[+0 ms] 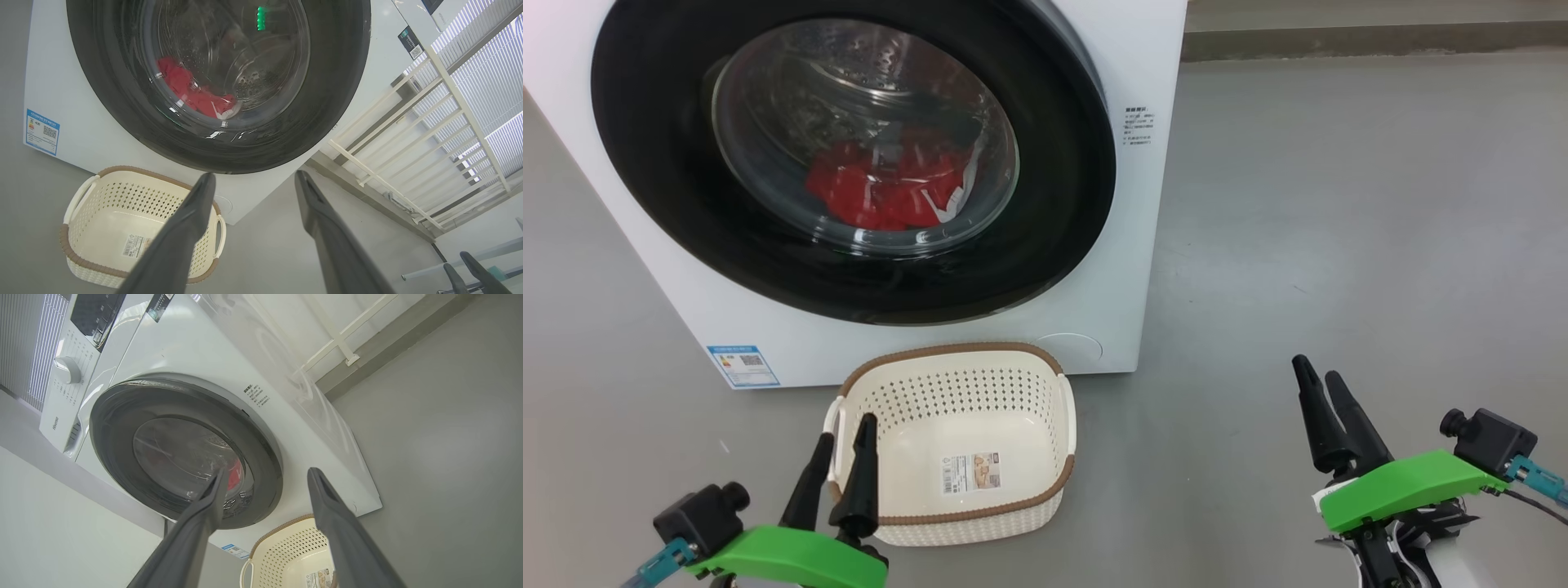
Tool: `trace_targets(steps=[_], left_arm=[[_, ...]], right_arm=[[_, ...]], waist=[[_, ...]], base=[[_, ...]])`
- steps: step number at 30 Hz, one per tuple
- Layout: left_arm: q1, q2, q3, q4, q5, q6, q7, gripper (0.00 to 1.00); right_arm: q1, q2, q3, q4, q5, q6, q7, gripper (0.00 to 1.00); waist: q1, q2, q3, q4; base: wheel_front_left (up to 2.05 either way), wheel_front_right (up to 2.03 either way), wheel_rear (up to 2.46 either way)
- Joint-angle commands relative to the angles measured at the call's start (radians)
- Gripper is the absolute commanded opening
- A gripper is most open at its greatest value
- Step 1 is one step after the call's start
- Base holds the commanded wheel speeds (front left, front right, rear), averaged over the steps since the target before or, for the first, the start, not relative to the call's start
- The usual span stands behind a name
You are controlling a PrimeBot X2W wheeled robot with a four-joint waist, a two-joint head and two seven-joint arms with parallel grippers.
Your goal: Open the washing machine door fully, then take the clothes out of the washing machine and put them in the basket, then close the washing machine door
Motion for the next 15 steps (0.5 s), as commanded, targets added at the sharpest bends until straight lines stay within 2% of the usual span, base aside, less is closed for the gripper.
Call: trace_targets(steps=[1, 15], left_arm=[[-0.047, 0.018, 0.014, -0.030, 0.036, 0.008, -0.015, 1.00], [-0.074, 0.021, 0.001, -0.007, 0.239, 0.044, -0.059, 1.00]], right_arm=[[-0.053, -0.010, 0.016, -0.031, -0.030, 0.000, -0.012, 1.00], [-0.078, -0.014, 0.026, -0.042, -0.230, 0.000, -0.056, 1.00]], waist=[[-0.0001, -0.0001, 0.000, 0.000], [-0.0001, -0.0001, -0.002, -0.007]], base=[[0.00, 0.00, 0.00], [0.00, 0.00, 0.00]])
